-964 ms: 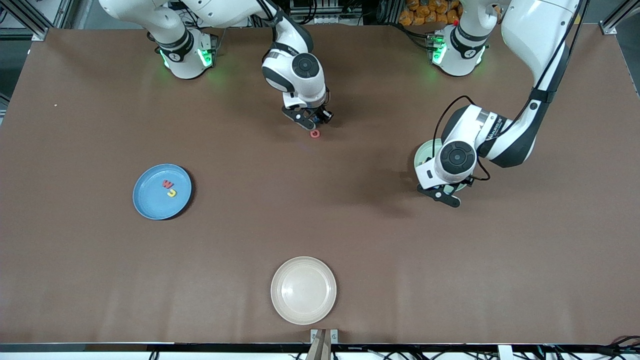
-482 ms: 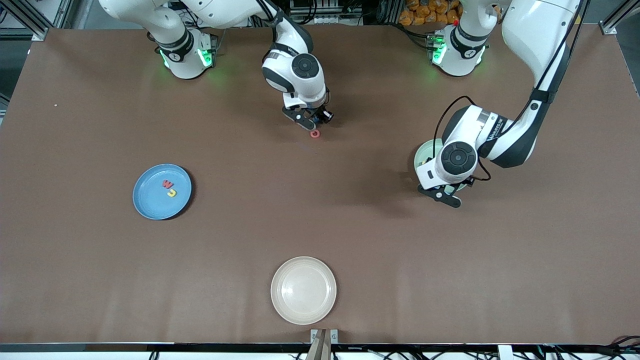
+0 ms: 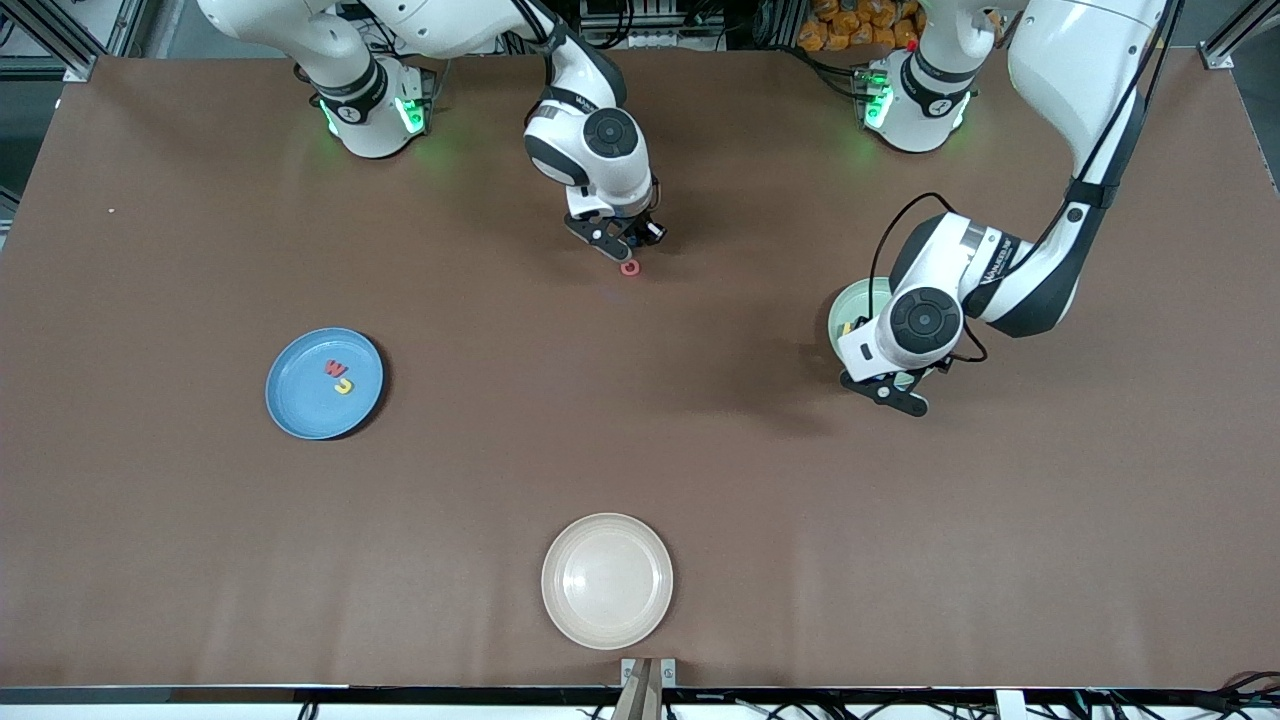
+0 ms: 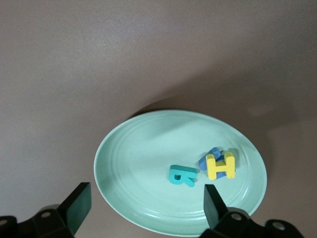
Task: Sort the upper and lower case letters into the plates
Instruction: 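Release the H on the green plate while the right gripper reaches letters, then grasp the blue 6 with the right gripper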
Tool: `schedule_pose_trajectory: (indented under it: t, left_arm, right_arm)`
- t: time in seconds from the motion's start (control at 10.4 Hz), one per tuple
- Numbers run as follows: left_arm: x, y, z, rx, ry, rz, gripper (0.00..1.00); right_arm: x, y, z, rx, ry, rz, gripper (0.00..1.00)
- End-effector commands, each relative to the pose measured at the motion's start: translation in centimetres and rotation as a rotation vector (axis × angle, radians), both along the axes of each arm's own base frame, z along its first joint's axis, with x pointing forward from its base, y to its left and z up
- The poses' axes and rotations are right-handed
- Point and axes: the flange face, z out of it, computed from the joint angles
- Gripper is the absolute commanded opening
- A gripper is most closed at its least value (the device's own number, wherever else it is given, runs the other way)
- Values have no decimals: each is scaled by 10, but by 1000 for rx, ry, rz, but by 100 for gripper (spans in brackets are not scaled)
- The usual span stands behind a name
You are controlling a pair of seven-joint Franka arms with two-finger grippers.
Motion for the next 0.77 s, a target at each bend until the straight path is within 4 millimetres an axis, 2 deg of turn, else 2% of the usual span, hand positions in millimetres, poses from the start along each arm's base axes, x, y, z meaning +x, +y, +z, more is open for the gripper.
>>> schedule_pose_trajectory:
  t: [0.0,0.19,0.29,0.39,0.67]
  left_arm:
    - [2,-2,3,-8,10,21,100]
    - [1,-2,3,-27,19,52,100]
    - [1,-3,3,-30,20,57,100]
    - [1,-4,3,-30,18,57,100]
    - [1,-5,3,-29,17,58,100]
  right_arm:
    - [-3,-1,-6,-4,-6,-1,31]
    - [-2,-1,-4,-6,-14,8,5]
    - [3,-2,3,-5,-21,2,0]
    - [18,-7,21,5,-41,-12,0]
    - [65,-18,94,-6,-74,-72,0]
